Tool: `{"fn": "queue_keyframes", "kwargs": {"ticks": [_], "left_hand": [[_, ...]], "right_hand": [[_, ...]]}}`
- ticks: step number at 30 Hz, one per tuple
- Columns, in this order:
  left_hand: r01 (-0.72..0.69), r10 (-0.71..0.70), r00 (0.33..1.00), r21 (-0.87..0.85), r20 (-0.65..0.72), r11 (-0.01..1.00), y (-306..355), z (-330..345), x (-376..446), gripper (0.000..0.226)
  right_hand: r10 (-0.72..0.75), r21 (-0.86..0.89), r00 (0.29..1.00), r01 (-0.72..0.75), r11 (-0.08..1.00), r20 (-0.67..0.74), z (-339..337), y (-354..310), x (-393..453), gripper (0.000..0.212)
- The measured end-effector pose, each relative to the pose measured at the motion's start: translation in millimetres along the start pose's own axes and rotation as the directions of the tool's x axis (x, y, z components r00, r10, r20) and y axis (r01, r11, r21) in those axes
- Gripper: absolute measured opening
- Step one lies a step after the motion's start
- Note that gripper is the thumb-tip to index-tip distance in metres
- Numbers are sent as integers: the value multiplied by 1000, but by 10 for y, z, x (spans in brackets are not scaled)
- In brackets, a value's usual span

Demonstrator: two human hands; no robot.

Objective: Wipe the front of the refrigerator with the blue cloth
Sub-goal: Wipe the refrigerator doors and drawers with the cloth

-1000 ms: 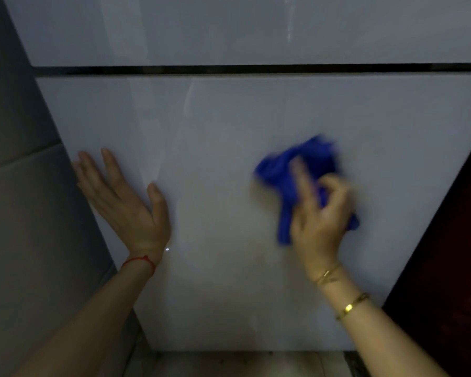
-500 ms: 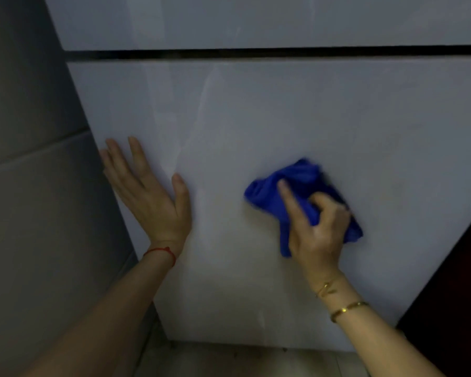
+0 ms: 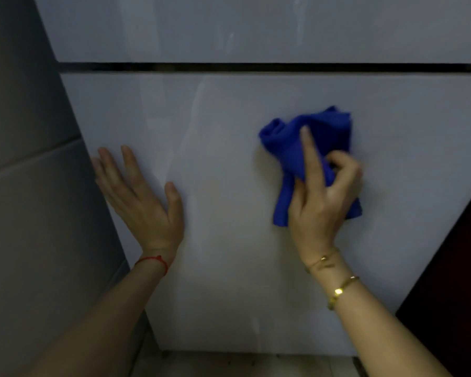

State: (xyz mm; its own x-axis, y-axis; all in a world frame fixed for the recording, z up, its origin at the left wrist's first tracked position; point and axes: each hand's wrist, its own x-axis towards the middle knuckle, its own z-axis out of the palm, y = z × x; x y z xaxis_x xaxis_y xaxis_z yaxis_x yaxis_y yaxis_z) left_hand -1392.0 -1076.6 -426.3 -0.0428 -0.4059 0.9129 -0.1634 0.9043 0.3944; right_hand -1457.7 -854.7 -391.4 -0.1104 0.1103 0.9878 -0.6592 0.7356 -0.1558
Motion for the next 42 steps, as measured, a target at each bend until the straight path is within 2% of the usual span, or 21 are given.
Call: {"fn": "queue_keyframes", "kwargs": {"ticks": [2,4,5,7,9,12,15,17,19,21,23,26,29,31,33,34,36,38,40,42], "left_hand": [[-2,3,1000,-8,11,1000,-8,-2,-7,71],[-2,2,1000,-11,18,1000,-20,-8,-5,71],[-3,3,1000,-11,21,1000,-22,-9,-9,70],[-5,5,1000,-7,23,1000,-31,-15,-11,70],[-3,3,1000,-4,23,1000,-30,-8,-14,70],[0,0,1000,6,18,1000,-32,3,-14,70],[-8,7,1000,12,20,1000,-18,2,-19,70],[-10,9,1000,13,17,1000,-16,1,-16,70],[-12,12,1000,12,13,1000,-13,3,-19,70],[-15,15,1000,3,19,1000,-22,-9,-18,71],[-19,19,999,-3,31,1000,-32,-18,-17,71],[-21,21,999,-1,34,1000,-31,-14,-13,71],[-14,14,1000,12,19,1000,-19,3,-10,70],[-19,19,1000,18,17,1000,-17,0,-16,70],[-14,14,1000,15,19,1000,-17,-8,-20,70],[-13,13,1000,10,23,1000,-15,-12,-23,70],[-17,17,1000,3,26,1000,-12,-18,-16,70],[-20,21,999,-2,33,1000,-21,-23,-14,70],[-20,21,999,-9,42,1000,-36,-32,-16,70],[-16,18,998,-23,61,1000,-30,-38,-20,71]], "right_hand": [[-153,-37,981,159,987,120,11,-91,-356,72],[-298,-28,908,320,947,296,-106,30,-886,77],[-311,-42,880,348,937,358,-200,157,-1108,77],[-213,-123,900,277,953,381,-403,435,-1318,79],[-54,-153,946,108,982,318,-512,641,-1179,80],[197,-29,978,-195,980,74,-428,659,-424,65],[237,31,965,-235,972,-113,-235,488,268,52],[115,17,990,-114,993,-81,-111,287,348,56],[-122,-18,992,123,992,45,-32,85,126,64],[-314,-6,933,320,948,174,-41,37,-259,67],[-355,10,897,366,931,263,-164,244,-559,63],[-144,-56,954,164,985,262,-448,668,-585,66],[96,8,991,-97,995,96,-486,793,-43,57],[163,68,986,-161,985,-30,-392,716,371,49],[147,47,984,-143,989,-101,-304,621,487,49],[95,24,992,-93,995,-79,-281,597,392,53],[-76,-16,995,77,997,66,-272,584,-61,70],[-232,-61,940,255,965,252,-343,618,-682,84],[-279,-88,885,333,939,372,-451,662,-1212,81],[-244,-115,868,322,940,433,-573,718,-1451,74]]}}
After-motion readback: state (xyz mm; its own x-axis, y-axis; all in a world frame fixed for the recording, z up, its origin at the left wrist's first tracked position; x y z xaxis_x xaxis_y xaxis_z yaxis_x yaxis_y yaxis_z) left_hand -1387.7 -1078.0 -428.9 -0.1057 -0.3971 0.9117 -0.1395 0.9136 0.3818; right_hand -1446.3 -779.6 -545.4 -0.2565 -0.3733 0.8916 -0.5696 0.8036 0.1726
